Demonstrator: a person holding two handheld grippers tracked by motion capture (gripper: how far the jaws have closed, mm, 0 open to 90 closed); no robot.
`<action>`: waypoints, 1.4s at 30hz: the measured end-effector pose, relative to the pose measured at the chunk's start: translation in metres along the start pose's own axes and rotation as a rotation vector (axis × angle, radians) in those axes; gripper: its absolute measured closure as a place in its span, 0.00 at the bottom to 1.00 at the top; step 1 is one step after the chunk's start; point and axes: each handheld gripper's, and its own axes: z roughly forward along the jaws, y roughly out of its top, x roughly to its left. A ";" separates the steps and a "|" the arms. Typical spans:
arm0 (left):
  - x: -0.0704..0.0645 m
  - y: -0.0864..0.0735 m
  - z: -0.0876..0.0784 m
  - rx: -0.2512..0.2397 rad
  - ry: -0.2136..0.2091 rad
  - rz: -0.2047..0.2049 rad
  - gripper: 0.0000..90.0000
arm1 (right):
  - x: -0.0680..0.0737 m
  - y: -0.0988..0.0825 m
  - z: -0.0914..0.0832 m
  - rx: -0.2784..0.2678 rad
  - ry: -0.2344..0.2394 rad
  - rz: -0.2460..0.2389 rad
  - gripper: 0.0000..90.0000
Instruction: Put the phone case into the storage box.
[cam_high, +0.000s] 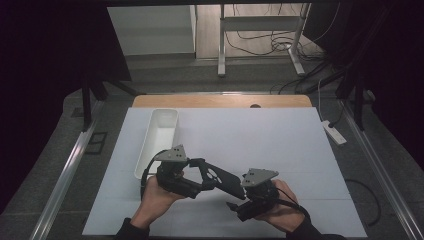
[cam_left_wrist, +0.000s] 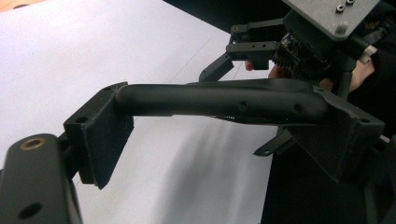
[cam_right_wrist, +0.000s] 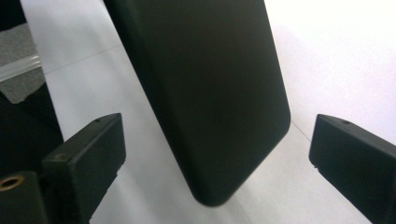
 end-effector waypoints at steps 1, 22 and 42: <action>-0.001 0.000 0.000 0.000 0.000 -0.003 0.17 | 0.000 0.000 0.001 0.002 -0.005 -0.002 0.10; -0.007 0.004 0.006 -0.020 0.008 -0.044 0.16 | 0.010 0.000 0.005 -0.007 -0.164 -0.139 0.55; -0.001 0.002 0.008 -0.030 0.033 -0.094 0.15 | 0.011 0.000 0.005 -0.002 -0.155 -0.210 0.75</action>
